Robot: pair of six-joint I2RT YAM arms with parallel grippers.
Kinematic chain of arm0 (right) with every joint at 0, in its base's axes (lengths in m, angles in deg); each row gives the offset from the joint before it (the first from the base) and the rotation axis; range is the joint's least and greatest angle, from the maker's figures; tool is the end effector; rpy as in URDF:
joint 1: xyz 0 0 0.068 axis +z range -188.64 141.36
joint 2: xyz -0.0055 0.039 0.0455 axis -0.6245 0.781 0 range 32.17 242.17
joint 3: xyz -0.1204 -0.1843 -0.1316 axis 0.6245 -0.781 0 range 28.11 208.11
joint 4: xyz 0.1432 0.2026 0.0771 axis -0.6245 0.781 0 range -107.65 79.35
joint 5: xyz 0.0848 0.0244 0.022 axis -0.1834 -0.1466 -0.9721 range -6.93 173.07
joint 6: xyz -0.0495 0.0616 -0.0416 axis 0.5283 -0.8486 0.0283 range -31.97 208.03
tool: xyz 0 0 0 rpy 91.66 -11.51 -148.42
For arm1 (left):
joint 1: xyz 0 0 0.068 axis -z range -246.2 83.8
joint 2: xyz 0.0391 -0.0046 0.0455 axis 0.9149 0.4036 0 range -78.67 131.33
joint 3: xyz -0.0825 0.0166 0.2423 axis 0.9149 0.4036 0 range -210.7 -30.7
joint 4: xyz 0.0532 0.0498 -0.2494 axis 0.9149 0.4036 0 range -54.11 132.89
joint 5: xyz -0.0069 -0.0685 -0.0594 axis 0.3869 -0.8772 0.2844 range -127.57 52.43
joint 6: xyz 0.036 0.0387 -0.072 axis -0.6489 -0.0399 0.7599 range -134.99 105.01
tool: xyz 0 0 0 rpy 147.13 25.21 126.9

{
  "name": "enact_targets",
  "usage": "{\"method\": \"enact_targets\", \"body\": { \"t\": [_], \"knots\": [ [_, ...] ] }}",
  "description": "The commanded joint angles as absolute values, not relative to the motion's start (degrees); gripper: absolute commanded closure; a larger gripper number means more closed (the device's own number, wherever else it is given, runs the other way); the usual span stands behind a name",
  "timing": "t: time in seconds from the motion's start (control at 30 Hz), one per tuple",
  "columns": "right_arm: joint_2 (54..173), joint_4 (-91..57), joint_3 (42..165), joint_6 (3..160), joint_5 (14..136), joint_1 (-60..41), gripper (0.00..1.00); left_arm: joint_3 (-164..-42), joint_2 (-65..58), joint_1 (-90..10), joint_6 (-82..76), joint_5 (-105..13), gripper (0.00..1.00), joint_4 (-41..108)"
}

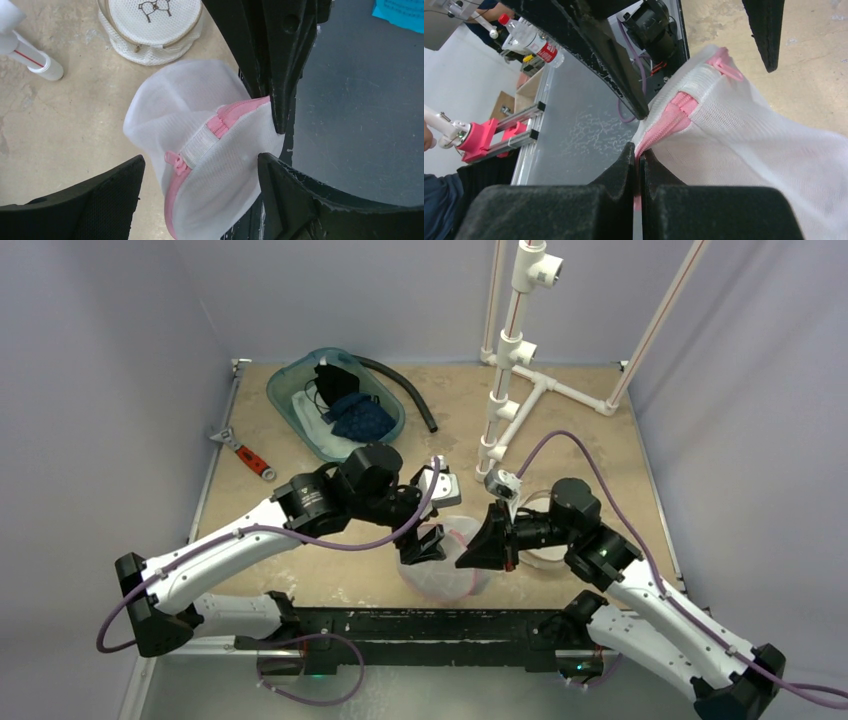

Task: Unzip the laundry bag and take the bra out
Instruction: Unzip the laundry bag at the center of the board.

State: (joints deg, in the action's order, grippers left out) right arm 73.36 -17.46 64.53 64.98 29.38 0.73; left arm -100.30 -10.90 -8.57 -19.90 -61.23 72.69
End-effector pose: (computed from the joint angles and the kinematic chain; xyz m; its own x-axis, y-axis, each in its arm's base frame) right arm 0.1155 0.1779 0.3054 -0.4515 -0.0706 -0.8895 -0.8906 -0.0259 0.4541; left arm 0.1273 -0.2605 0.3258 -0.2245 0.5005 -0.8361 0.9725 0.1704 -0.1591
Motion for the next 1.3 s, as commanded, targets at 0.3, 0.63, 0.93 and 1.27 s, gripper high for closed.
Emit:
{"method": "enact_targets", "body": {
  "t": [0.3, 0.63, 0.93, 1.27],
  "knots": [
    [73.1, -21.0, 67.5, 65.8, 26.4, 1.1, 1.0, -100.1, -7.1, -10.5, -22.5, -77.8, 0.73, 73.3],
    [74.1, -19.5, 69.4, 65.1, 36.2, 1.1, 0.34, -93.6, -15.6, -10.7, -12.2, -65.5, 1.0, 65.8],
    [64.8, -20.3, 61.6, 51.0, 63.1, 1.1, 0.24, -73.4, -39.3, -10.7, 26.3, -27.4, 1.0, 42.1],
    [62.7, -55.6, 37.9, 23.9, 62.8, 1.1, 0.27, -56.5, -44.2, -10.6, 63.6, -3.9, 1.0, 28.0]
  ]
}}
